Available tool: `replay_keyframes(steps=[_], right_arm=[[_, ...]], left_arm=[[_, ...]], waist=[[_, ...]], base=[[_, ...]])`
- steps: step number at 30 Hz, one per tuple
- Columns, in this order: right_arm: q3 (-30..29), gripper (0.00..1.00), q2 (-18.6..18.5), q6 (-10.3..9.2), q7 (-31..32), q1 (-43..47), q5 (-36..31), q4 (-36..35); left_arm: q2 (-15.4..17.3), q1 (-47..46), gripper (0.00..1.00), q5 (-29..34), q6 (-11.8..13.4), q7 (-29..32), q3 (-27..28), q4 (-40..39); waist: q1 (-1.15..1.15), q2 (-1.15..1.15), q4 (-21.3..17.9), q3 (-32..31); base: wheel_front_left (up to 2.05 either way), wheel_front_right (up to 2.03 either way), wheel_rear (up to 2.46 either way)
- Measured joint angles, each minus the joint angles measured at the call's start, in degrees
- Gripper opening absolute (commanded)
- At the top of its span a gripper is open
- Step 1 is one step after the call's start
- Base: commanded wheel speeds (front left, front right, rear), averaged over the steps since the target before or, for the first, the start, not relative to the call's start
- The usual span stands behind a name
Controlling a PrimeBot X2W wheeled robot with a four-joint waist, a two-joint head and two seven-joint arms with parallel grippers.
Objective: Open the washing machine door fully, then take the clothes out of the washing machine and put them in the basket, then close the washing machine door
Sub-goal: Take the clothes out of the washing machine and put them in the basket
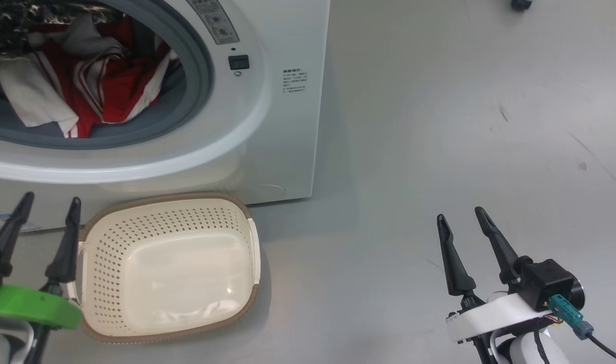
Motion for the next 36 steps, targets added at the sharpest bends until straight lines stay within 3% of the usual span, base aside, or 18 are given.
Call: replay_keyframes(steps=[14,25,36], right_arm=[[4.00,1.00,0.00,-1.04,0.00,-4.15,-0.66,-1.89],[7.30,1.00,0.01,-3.01,0.00,-5.98,2.07,-2.45],[9.99,1.00,0.04,-4.74,0.00,-7.28,3.19,-2.82]], left_arm=[[9.02,-14.61,1.00,-5.04,-0.13,8.77,-0.34,3.42],[11.37,-23.55,1.00,-10.02,-0.14,16.28,-0.88,9.38],[13.26,-32.95,1.00,-9.49,-0.15,21.75,-2.08,16.10]], waist=[[0.00,0.00,-5.34,10.14],[0.00,0.00,-11.15,15.31],[0.00,0.00,-14.28,19.29]], base=[[0.00,0.00,0.00],[0.00,0.00,0.00],[0.00,0.00,0.00]])
